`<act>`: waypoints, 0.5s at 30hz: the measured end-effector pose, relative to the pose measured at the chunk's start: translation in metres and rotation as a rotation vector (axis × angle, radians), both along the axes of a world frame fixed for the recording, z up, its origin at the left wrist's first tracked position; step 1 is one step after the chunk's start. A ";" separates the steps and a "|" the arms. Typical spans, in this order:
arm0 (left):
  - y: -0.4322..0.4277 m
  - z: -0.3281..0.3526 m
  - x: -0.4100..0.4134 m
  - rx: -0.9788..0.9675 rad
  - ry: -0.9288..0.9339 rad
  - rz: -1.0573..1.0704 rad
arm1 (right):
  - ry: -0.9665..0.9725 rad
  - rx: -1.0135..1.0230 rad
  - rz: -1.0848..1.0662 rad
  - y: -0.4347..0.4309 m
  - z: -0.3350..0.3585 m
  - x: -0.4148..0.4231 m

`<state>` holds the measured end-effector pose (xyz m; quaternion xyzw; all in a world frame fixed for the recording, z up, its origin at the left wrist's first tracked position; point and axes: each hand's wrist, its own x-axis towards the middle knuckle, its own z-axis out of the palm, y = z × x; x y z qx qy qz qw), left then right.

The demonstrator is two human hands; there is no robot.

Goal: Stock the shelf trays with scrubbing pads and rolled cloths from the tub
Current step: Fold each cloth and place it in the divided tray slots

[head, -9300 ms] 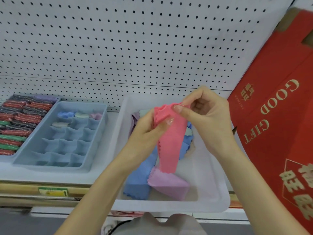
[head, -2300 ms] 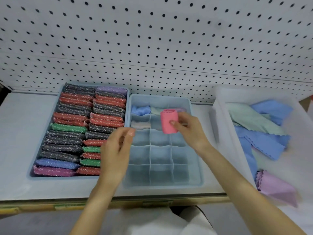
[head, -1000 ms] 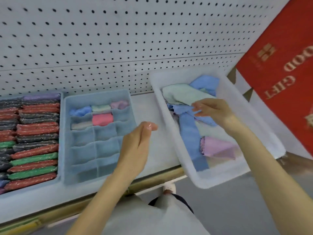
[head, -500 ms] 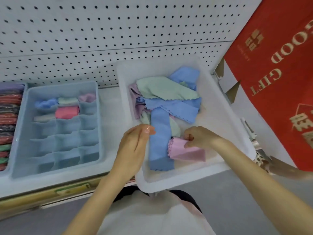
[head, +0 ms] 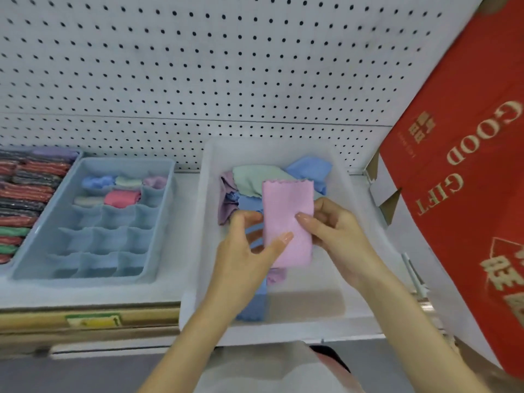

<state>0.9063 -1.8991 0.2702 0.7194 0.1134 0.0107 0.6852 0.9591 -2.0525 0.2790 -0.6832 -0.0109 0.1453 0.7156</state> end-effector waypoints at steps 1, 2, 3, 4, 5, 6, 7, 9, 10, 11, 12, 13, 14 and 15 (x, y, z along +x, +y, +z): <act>-0.002 0.002 0.003 0.005 -0.036 0.033 | -0.015 0.021 0.003 0.003 0.002 -0.001; -0.003 0.004 0.005 0.007 -0.069 0.066 | -0.038 0.033 0.007 0.005 0.005 -0.002; -0.002 0.006 0.008 0.008 -0.104 0.098 | -0.062 0.039 0.006 0.006 0.007 -0.002; -0.002 0.008 0.011 0.007 -0.141 0.126 | -0.088 0.045 0.000 0.007 0.008 -0.001; -0.001 0.010 0.013 0.005 -0.172 0.145 | -0.114 0.058 -0.006 0.007 0.010 -0.001; -0.002 0.012 0.014 -0.008 -0.193 0.159 | -0.137 0.069 -0.009 0.007 0.011 -0.001; -0.004 0.013 0.014 -0.034 -0.204 0.171 | -0.159 0.080 -0.009 0.006 0.012 -0.001; -0.008 0.015 0.016 -0.118 -0.201 0.170 | -0.213 0.065 -0.007 0.003 0.013 -0.001; -0.010 0.016 0.017 -0.152 -0.197 0.158 | -0.238 0.044 -0.011 0.001 0.013 0.000; -0.013 0.017 0.018 -0.163 -0.201 0.143 | -0.250 0.029 -0.019 -0.001 0.012 0.001; -0.015 0.017 0.018 -0.144 -0.216 0.144 | -0.254 0.019 -0.032 -0.002 0.011 0.001; -0.017 0.015 0.018 -0.073 -0.247 0.166 | -0.253 0.010 -0.046 -0.004 0.009 0.002; -0.018 0.013 0.018 0.036 -0.284 0.204 | -0.255 0.001 -0.055 -0.006 0.008 0.002; -0.019 0.011 0.018 0.148 -0.323 0.235 | -0.255 -0.008 -0.062 -0.008 0.006 0.001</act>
